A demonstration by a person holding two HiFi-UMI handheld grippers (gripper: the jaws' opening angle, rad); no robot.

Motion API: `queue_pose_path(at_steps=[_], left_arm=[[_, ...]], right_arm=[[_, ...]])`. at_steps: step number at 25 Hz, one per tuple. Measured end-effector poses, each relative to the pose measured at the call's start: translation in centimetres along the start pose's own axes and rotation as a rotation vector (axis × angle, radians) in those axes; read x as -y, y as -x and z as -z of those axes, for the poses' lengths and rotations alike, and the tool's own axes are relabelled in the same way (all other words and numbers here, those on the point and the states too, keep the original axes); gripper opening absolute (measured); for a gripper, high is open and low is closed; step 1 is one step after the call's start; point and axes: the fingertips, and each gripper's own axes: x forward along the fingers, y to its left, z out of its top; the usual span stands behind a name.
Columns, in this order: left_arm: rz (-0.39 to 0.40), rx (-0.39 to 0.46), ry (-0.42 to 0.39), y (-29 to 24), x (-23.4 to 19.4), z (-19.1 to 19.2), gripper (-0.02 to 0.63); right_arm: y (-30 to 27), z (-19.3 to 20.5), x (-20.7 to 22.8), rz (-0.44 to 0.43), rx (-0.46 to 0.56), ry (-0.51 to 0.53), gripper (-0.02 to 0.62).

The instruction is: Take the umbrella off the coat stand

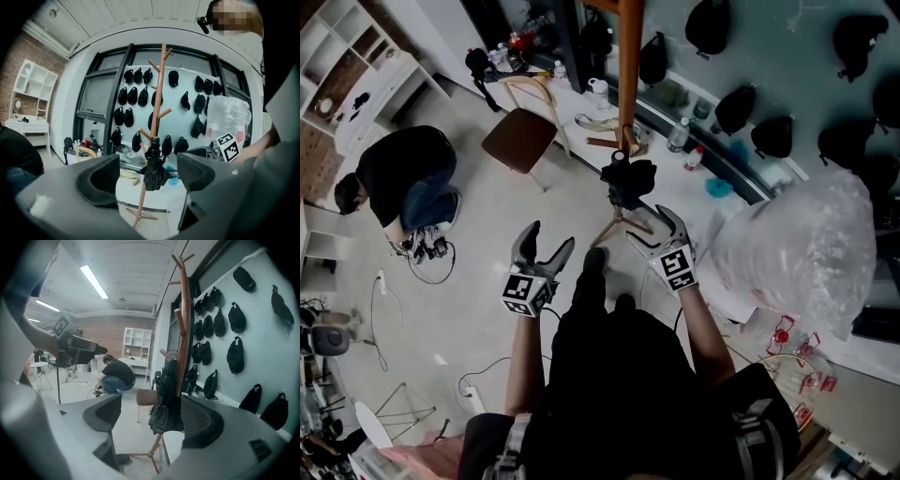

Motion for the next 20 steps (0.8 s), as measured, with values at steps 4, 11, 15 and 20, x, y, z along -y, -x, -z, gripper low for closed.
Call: queue_pose_path(at_steps=[4, 11, 15, 20], left_arm=[[0.027, 0.007, -0.004, -2.5, -2.5, -0.4, 0.379], [0.092, 0.024, 0.000, -6.4, -5.5, -2.5, 0.379], [0.115, 0.015, -0.007, -7.6, -6.4, -2.6, 0.379], [0.118, 0.003, 0.005, -8.2, -7.3, -1.8, 0.377]], right_arm=[[-2.5, 0.1, 1.3, 0.026, -0.014, -0.002, 0.400], [-5.8, -0.4, 2.2, 0.042, -0.057, 0.008, 0.397], [-6.9, -0.5, 2.8, 0.061, -0.060, -0.009, 0.397], [-7.9, 0.2, 3.3, 0.071, -0.071, -0.026, 0.396]])
